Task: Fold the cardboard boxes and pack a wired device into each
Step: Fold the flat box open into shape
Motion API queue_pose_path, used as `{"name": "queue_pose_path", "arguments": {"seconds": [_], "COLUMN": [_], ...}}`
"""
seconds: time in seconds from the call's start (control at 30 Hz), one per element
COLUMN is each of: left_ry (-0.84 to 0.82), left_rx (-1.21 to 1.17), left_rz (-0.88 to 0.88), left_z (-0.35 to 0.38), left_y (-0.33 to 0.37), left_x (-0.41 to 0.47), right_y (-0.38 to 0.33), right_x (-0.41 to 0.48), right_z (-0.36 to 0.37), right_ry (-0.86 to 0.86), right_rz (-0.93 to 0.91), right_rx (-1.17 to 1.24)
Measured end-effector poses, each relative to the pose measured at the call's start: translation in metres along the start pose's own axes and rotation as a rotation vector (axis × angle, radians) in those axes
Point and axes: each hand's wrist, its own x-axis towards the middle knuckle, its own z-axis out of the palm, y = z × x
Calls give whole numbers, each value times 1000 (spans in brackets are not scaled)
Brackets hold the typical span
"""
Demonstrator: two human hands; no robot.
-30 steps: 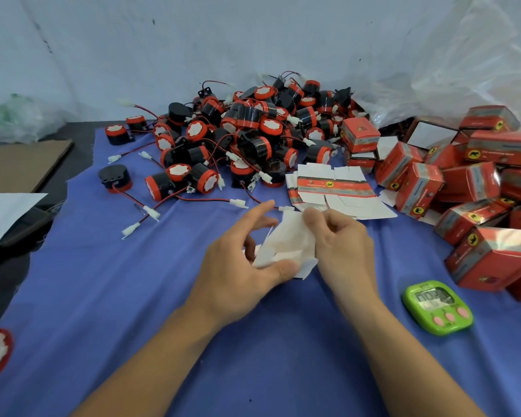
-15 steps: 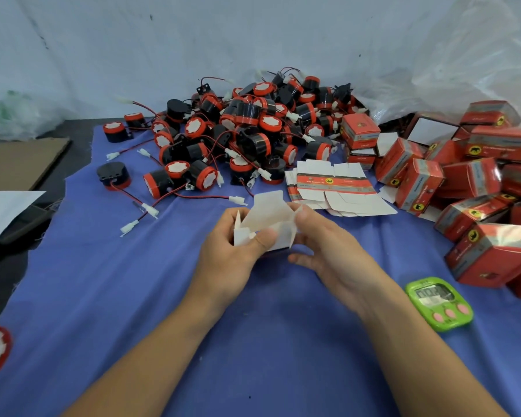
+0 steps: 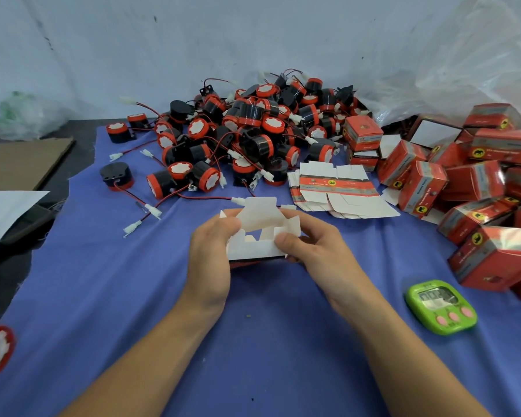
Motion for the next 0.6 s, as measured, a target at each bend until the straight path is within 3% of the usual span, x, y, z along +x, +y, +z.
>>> {"name": "queue_pose_path", "arguments": {"seconds": [0.13, 0.37, 0.53, 0.6], "left_ry": [148, 210, 231, 210], "left_rx": [193, 468, 370, 299], "left_rz": [102, 218, 153, 132], "left_z": [1, 2, -3, -6], "left_y": [-5, -5, -4, -3], "left_x": [-1, -4, 2, 4], "right_y": [2, 6, 2, 0], "right_x": [-1, -3, 0, 0], "right_z": [7, 16, -3, -5], "right_ry": [24, 122, -157, -186], "right_rz": [-36, -105, 30, 57], "right_rx": [14, -231, 242, 276]}}
